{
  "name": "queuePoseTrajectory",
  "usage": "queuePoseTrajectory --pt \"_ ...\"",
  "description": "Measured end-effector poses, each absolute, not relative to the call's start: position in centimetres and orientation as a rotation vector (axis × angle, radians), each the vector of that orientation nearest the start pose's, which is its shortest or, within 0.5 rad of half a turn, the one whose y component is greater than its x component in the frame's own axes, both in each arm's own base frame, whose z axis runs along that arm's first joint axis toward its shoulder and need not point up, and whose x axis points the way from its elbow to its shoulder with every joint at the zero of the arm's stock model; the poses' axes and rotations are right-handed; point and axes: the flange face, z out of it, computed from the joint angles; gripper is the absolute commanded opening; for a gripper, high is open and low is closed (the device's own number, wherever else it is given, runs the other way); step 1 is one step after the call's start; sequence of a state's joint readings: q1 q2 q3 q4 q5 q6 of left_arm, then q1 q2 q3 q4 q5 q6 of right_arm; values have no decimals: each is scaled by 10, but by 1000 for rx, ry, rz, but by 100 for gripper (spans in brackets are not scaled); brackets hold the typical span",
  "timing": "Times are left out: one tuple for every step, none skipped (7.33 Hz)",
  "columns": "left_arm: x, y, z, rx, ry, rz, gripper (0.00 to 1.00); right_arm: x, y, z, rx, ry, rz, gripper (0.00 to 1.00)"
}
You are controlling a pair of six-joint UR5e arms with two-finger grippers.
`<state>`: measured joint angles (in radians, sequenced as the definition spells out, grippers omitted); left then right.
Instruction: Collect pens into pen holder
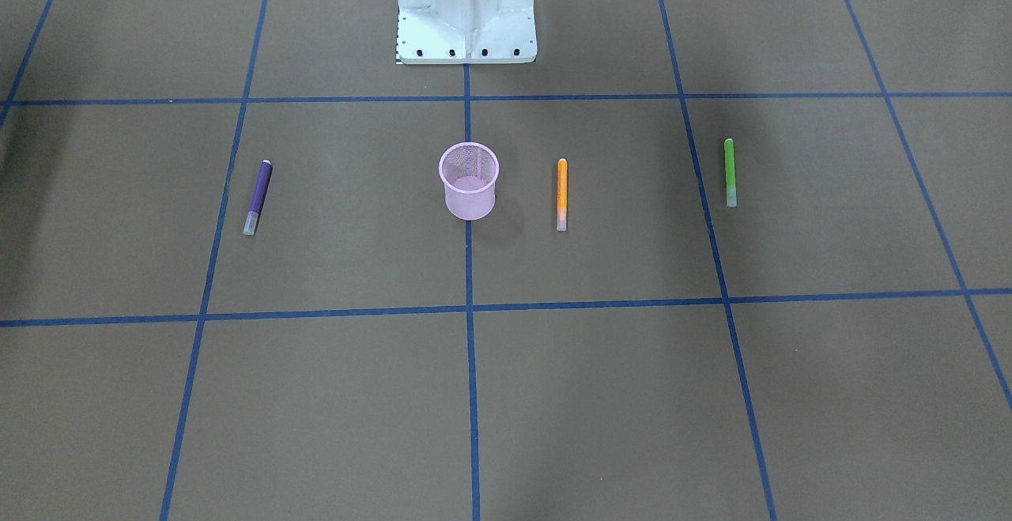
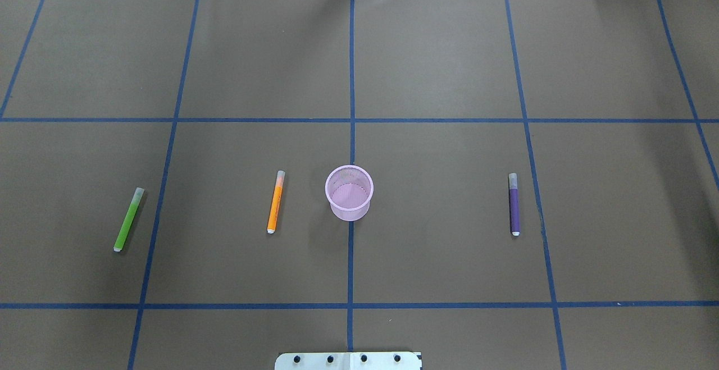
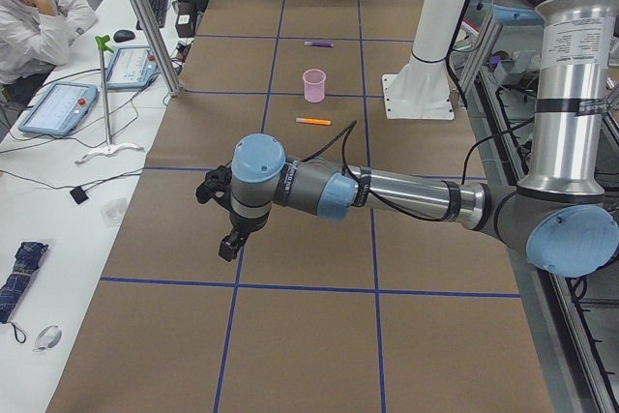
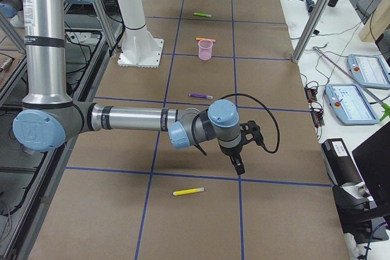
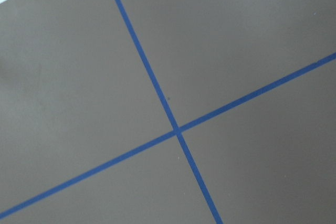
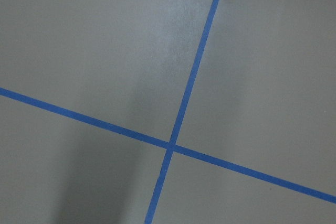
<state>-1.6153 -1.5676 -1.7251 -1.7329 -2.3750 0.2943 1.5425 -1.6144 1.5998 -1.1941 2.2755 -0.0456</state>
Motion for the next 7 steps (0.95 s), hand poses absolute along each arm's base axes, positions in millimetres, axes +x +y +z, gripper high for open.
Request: queuePoseTrajectory --pt "-82 -499 562 434 760 365 100 52 -478 648 320 -698 -193 100" --pt "-82 -499 560 439 769 368 100 48 -458 668 294 -710 -189 100" --pt "-81 -498 559 449 773 373 100 41 -436 686 273 -724 -182 100" --pt "-81 -497 559 462 773 378 100 30 -417 707 250 -734 -176 100" --pt "-81 -496 558 471 772 381 100 22 -403 732 228 -740 -178 100" --pt "-81 -496 558 475 772 383 100 16 -393 754 203 -743 -182 100" --pt "-81 -496 557 478 771 384 100 11 -388 766 184 -744 -191 100"
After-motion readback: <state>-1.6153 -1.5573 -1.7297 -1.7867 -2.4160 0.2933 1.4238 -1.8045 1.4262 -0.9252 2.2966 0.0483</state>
